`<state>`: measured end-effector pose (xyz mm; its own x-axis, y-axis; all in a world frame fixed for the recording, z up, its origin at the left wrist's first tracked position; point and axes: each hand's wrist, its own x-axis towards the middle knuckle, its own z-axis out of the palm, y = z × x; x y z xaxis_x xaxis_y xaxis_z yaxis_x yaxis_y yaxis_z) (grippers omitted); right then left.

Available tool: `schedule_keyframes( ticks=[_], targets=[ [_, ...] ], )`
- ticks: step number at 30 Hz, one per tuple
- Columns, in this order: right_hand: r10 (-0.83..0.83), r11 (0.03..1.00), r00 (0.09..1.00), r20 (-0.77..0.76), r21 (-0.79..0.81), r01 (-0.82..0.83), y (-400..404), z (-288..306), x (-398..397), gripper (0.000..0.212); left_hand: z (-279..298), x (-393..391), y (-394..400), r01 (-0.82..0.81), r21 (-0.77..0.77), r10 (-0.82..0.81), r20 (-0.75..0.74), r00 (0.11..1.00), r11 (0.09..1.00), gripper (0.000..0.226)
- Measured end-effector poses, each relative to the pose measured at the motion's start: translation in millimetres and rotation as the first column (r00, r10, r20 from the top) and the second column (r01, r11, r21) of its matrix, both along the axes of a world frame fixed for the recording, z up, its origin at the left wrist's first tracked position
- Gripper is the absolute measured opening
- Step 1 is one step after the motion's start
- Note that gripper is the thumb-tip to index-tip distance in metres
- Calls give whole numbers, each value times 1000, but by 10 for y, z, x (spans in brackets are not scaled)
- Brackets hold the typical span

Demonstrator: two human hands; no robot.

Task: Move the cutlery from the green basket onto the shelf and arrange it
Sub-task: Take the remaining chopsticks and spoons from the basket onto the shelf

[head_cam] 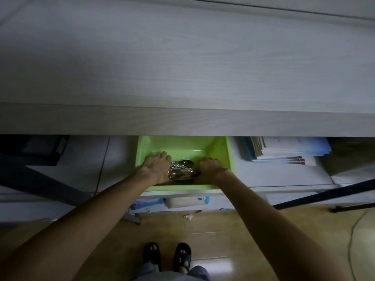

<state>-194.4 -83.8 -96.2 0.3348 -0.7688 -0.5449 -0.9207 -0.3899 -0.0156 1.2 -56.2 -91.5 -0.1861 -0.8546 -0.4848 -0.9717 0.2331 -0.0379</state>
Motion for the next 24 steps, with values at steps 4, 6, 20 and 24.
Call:
schedule_keyframes(
  ticks=[4, 6, 20, 24],
  targets=[
    [94, 996, 996, 3, -11, -94, -21, -45, -34, 67, -3, 21, 15, 3, -27, -3, -9, 1000, 1000, 80],
    [129, 991, 992, -3, -36, -129, -10, -64, -47, 59, -9, 24, 17, -1, -23, 1, -22, 1000, 1000, 81],
    [149, 986, 987, -55, -71, -153, 41, 3, -30, 33, 86, 13, 12, -2, 62, 1, 30, 1000, 998, 53],
    [127, 984, 991, -40, -120, -131, 28, -5, -16, 32, 78, 9, -2, 28, 15, -29, 50, 998, 999, 49]
  ],
)
